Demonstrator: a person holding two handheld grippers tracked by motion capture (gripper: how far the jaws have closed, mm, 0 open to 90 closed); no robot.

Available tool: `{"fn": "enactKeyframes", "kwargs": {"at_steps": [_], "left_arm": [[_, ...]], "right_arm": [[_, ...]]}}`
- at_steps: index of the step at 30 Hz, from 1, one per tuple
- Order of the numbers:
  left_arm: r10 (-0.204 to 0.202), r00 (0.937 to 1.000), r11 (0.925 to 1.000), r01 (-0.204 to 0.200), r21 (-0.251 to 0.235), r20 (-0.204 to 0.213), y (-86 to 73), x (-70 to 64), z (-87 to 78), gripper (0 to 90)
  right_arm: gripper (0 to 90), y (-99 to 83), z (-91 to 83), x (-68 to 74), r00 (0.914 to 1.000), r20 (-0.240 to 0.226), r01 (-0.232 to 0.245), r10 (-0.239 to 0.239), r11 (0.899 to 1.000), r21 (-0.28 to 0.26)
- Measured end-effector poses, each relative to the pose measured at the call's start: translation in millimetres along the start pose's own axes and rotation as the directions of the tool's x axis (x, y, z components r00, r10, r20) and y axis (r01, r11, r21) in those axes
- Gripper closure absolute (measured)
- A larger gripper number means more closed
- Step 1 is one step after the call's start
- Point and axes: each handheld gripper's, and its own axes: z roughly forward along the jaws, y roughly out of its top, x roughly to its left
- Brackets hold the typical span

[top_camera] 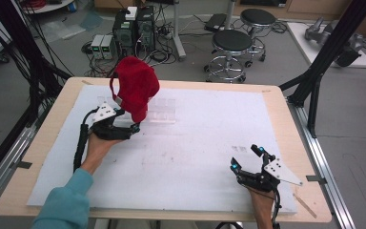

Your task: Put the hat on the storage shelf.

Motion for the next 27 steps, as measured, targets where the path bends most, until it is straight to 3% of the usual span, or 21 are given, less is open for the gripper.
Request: {"fn": "enactKeyframes", "kwargs": {"at_steps": [12,15,21,24,27], "left_arm": [[0.018,0.9998,0.9986,-0.017,-0.05,0.004,-36.8,2.5,-78.1,14.2],[0.011,0.9998,0.9949,-0.009,-0.1,0.019,-49.0,1.5,-95.9,14.2],[-0.022,0.9998,0.9926,0.022,-0.119,0.003,-71.2,0.8,-119.3,14.2],[-0.043,0.9989,0.9875,0.04,-0.153,-0.017,-83.0,-1.1,-126.6,14.3],[-0.047,0.9979,0.9734,0.035,-0.226,-0.045,-88.0,-3.5,-133.8,14.7]], "right_arm": [[9.8,0.0,0.5,2.3,0.9998,0.012,0.013,-0.014,1.0,0.011],[9.9,-0.1,0.5,2.3,0.9998,0.014,0.014,-0.015,1.0,0.01],[9.8,-0.3,1.0,3.4,0.9993,0.014,0.035,-0.035,0.999,0.009],[9.9,-0.3,0.7,4.2,0.9992,0.013,0.039,-0.039,0.999,0.01],[9.8,-0.3,0.5,4.7,0.9993,0.01,0.035,-0.035,0.999,0.012]]}}
